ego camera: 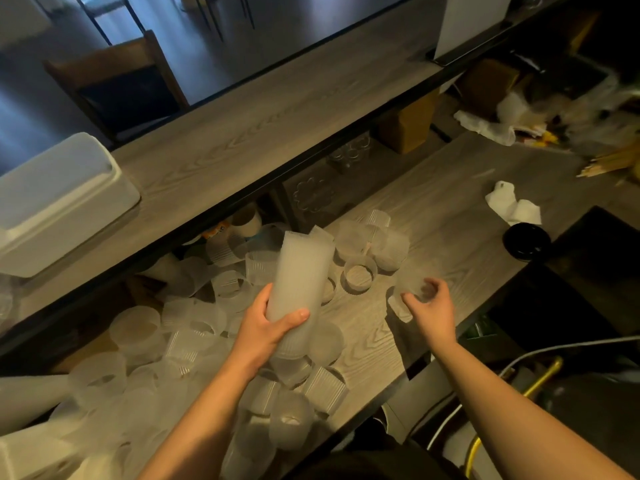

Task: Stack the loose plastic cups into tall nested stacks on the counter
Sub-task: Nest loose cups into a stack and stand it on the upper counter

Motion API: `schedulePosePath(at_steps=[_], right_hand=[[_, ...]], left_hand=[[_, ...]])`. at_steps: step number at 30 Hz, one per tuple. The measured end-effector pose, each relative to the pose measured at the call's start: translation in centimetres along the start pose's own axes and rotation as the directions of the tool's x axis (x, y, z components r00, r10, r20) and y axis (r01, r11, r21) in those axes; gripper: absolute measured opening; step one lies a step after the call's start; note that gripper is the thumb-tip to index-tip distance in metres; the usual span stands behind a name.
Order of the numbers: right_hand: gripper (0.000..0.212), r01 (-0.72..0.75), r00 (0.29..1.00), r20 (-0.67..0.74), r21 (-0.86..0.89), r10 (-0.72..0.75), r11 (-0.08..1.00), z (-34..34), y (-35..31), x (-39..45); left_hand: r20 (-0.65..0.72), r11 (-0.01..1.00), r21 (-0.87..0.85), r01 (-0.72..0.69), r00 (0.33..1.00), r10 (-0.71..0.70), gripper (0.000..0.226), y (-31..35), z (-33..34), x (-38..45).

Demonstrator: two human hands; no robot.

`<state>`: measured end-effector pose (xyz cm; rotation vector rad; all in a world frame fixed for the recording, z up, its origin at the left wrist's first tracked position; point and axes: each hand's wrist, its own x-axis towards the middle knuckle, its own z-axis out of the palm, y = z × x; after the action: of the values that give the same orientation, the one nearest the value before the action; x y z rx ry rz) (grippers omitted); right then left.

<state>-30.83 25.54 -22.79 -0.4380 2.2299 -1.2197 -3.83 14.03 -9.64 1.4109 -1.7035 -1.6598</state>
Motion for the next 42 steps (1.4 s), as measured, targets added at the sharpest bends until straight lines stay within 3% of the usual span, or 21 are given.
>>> schedulePosePath(at_steps=[3, 7, 10, 12, 14, 17, 23, 28, 33, 36, 39, 42], right_hand=[[0.067, 0.021, 1.0, -0.025, 0.099, -0.019, 0.995, -0.8, -1.8, -1.2], [0.063, 0.08, 0.997, -0.035, 0.276, -0.074, 0.958, -2.0, -5.9, -2.2], [0.052, 0.118, 0.981, 0.091, 0.407, -0.169, 0.906, -2.8, -9.6, -2.6], [0.056, 0.119, 0.938, 0.237, 0.467, -0.254, 0.876, -3.2, -11.7, -3.0], [0.063, 0.122, 0.872, 0.367, 0.478, -0.324, 0.87, -3.3, -13.5, -3.6], [0.063, 0.209, 0.8, 0.455, 0.399, -0.391, 0.893, -2.7, -15.0, -4.7], [0.072, 0.254, 0.777, 0.482, 0.35, -0.406, 0.902, -1.0, -15.3, -6.5], [0.075, 0.158, 0.754, 0.559, 0.356, -0.346, 0.921, 1.2, -14.0, -8.3], [0.061, 0.041, 0.77, 0.571, 0.401, -0.285, 0.915, 1.8, -13.0, -6.9], [0.067, 0.007, 0.865, 0.454, 0.418, -0.215, 0.908, 1.7, -11.8, -4.5], [0.064, 0.111, 0.926, 0.317, 0.29, -0.205, 0.951, 0.8, -10.4, -1.6], [0.075, 0.211, 0.949, 0.232, 0.039, -0.215, 0.977, 0.2, -8.6, 1.7]], left_hand=[[0.022, 0.997, 0.07, -0.021, 1.0, 0.019, 0.086, 0.0, -0.2, -0.4], [0.091, 0.976, 0.212, -0.059, 0.995, 0.04, 0.079, 0.5, -0.1, -1.1], [0.115, 0.946, 0.31, -0.099, 0.991, 0.066, 0.077, 0.6, 0.0, -1.6], [0.133, 0.924, 0.36, -0.126, 0.988, 0.082, 0.075, 0.4, -0.1, -1.7], [0.144, 0.915, 0.378, -0.141, 0.985, 0.092, 0.079, 0.3, -0.3, -1.9], [0.141, 0.913, 0.377, -0.154, 0.984, 0.108, 0.075, 0.6, -0.7, -2.3], [0.16, 0.898, 0.395, -0.194, 0.977, 0.14, 0.07, 0.7, -1.6, -2.8], [0.139, 0.904, 0.388, -0.179, 0.981, 0.135, 0.081, 0.5, -1.3, -2.5], [0.1, 0.936, 0.336, -0.106, 0.992, 0.077, 0.088, 0.3, -0.6, -2.2], [0.031, 0.984, 0.175, -0.039, 0.999, 0.034, 0.089, 0.3, -0.2, -1.7], [0.003, 0.994, 0.105, -0.001, 1.0, 0.001, 0.092, 0.1, -0.2, -1.1], [0.003, 0.995, 0.1, 0.018, 1.0, -0.019, 0.09, 0.0, -0.1, -0.6]])
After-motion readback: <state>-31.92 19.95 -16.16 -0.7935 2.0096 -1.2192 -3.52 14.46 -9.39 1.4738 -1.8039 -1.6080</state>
